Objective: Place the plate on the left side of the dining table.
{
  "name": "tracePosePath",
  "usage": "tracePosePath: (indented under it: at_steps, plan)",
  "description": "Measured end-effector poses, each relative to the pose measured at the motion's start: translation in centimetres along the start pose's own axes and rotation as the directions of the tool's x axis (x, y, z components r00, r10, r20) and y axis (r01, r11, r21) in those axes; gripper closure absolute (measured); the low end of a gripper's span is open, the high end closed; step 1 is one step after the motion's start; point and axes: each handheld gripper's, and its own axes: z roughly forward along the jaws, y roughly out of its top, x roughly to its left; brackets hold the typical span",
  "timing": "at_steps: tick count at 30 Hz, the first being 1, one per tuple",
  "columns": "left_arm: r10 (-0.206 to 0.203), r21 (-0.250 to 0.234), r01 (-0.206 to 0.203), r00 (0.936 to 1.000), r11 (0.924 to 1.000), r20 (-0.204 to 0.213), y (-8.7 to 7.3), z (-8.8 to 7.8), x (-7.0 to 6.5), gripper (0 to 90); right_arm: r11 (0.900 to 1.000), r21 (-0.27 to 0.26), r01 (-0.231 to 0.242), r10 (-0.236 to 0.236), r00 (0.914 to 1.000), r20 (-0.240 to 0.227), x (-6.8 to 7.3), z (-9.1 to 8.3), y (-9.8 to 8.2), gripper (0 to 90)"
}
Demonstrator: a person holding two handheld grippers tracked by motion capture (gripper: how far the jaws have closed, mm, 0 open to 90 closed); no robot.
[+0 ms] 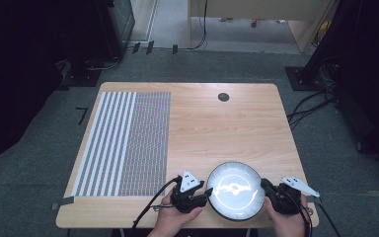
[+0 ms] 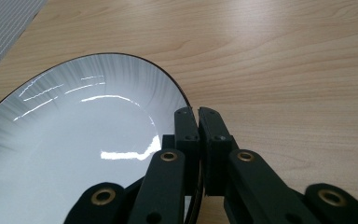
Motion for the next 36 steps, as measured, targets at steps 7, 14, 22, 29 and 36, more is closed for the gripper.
tracePosePath:
  at_steps: [7,14,22,29,36]
  plan:
    - [-0.002,-0.007,0.002,1.0000,1.0000,-0.005,0.0,-0.2,0.1,58.5,1.000,-0.001,-0.003,0.003,1.0000,0.000,0.0,-0.1,0.0,87.7]
    - [-0.010,-0.016,0.010,0.9999,0.9998,-0.007,0.1,-0.4,0.3,58.2,1.000,-0.005,-0.009,0.009,1.0000,-0.003,-0.1,-0.2,0.0,88.1]
    - [-0.015,-0.011,0.015,0.9999,0.9998,-0.002,0.0,-0.3,0.4,57.1,0.999,-0.040,-0.020,0.020,0.9998,-0.002,-0.3,-0.8,0.4,90.0]
    - [-0.013,-0.009,0.013,0.9999,0.9999,-0.001,0.0,-0.3,0.3,56.9,0.999,0.006,-0.045,0.045,0.9984,-0.035,-0.4,-1.0,0.1,84.0]
    - [-0.009,0.002,0.009,0.9999,1.0000,0.015,-0.1,-0.1,0.1,57.0,1.000,0.030,0.005,-0.005,0.9998,0.019,0.3,-0.8,-0.4,86.0]
